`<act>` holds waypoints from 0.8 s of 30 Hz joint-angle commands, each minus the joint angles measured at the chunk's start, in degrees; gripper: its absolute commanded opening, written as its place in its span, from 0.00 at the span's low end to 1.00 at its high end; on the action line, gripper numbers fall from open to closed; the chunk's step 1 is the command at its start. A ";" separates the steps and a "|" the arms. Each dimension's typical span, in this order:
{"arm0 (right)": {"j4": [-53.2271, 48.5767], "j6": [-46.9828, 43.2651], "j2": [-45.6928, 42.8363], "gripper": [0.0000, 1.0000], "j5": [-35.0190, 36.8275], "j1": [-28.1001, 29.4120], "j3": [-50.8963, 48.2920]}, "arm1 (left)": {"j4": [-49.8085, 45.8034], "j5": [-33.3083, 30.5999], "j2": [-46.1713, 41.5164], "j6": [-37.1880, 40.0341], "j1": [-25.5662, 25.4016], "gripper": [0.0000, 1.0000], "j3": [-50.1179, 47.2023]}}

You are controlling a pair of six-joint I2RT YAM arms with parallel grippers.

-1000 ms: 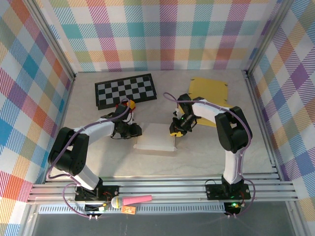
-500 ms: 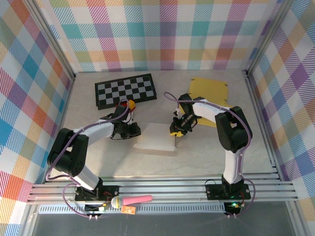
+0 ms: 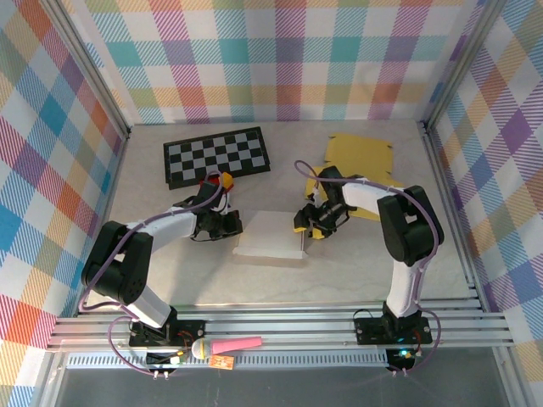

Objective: Fold the paper box

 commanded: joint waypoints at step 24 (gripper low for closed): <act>12.73 0.86 0.20 0.75 -15.88 -0.28 -1.12 | 5.98 9.94 -0.15 -1.31 6.66 0.00 -7.53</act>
